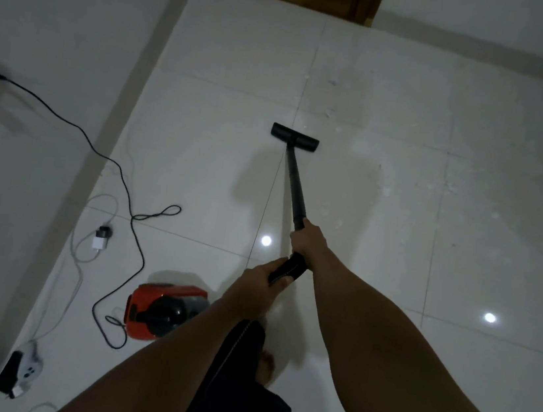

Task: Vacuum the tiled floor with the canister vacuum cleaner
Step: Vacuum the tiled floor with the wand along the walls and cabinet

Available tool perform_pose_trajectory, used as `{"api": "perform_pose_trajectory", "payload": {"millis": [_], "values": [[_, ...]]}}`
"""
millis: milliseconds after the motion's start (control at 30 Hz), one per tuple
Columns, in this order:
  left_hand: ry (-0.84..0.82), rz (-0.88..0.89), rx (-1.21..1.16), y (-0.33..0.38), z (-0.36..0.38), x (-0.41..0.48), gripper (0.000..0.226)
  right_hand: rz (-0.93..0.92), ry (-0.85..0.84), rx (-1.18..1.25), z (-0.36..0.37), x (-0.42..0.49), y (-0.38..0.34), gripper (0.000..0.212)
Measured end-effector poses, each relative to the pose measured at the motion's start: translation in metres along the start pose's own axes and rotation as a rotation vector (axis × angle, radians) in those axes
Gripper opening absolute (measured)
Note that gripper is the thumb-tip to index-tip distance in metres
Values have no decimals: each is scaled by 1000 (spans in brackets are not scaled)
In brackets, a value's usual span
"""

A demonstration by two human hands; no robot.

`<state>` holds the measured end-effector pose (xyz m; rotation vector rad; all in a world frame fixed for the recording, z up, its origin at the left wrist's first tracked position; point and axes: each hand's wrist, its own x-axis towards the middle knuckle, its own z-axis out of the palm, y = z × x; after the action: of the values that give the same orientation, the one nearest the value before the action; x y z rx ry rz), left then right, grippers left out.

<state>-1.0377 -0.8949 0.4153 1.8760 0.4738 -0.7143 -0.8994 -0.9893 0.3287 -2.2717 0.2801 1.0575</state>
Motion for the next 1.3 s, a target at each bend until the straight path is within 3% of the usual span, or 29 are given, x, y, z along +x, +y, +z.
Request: {"api": "perform_pose_trajectory", "payload": {"millis": [633,867,1300], "values": [[-94,-76,106,91,-162,225,46,119,-37,227,-69,189,-173,69],[-125,-147,132,113,-216,334,52,123,-57,419,-93,284,-231,62],[-146,-245,86,167,-284,508,44,165,-38,326,-136,448,-316,65]]}}
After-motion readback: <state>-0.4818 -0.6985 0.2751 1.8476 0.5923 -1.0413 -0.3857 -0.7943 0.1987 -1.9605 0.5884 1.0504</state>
